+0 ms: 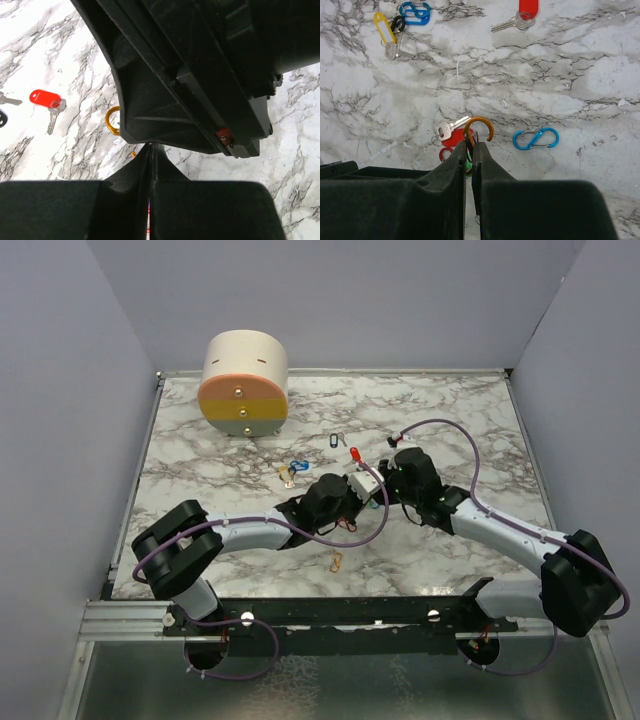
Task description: Put the keys on the keyring
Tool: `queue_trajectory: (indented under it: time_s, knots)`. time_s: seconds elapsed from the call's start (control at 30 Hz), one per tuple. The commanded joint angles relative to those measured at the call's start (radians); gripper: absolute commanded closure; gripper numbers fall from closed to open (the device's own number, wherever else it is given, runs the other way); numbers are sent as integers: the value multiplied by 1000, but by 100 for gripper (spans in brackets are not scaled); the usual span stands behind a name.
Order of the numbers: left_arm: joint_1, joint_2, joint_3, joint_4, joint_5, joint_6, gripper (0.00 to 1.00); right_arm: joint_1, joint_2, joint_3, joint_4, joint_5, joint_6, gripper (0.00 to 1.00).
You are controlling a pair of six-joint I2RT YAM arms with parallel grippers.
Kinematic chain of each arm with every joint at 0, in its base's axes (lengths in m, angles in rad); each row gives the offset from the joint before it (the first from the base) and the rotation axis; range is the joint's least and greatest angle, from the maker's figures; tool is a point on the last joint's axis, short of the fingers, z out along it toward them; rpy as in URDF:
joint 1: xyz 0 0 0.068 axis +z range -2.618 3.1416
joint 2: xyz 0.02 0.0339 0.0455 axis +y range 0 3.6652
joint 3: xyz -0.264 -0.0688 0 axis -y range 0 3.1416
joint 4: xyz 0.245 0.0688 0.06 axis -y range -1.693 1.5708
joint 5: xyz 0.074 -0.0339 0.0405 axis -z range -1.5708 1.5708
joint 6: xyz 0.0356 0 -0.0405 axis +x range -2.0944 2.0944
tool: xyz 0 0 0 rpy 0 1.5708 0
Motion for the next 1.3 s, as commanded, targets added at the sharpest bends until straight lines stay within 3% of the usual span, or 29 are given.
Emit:
queue_trajectory:
  time_s: [0.0, 0.73, 1.27]
  knots:
    - [-8, -21, -8, 58, -15, 0, 100, 7, 19, 44, -3, 25, 69, 99]
    - [-23, -96, -93, 161, -212, -17, 100, 7, -2, -14, 64, 44, 273, 99]
    - [-24, -114, -114, 180, -207, -29, 100, 7, -37, -41, 82, 88, 349, 99]
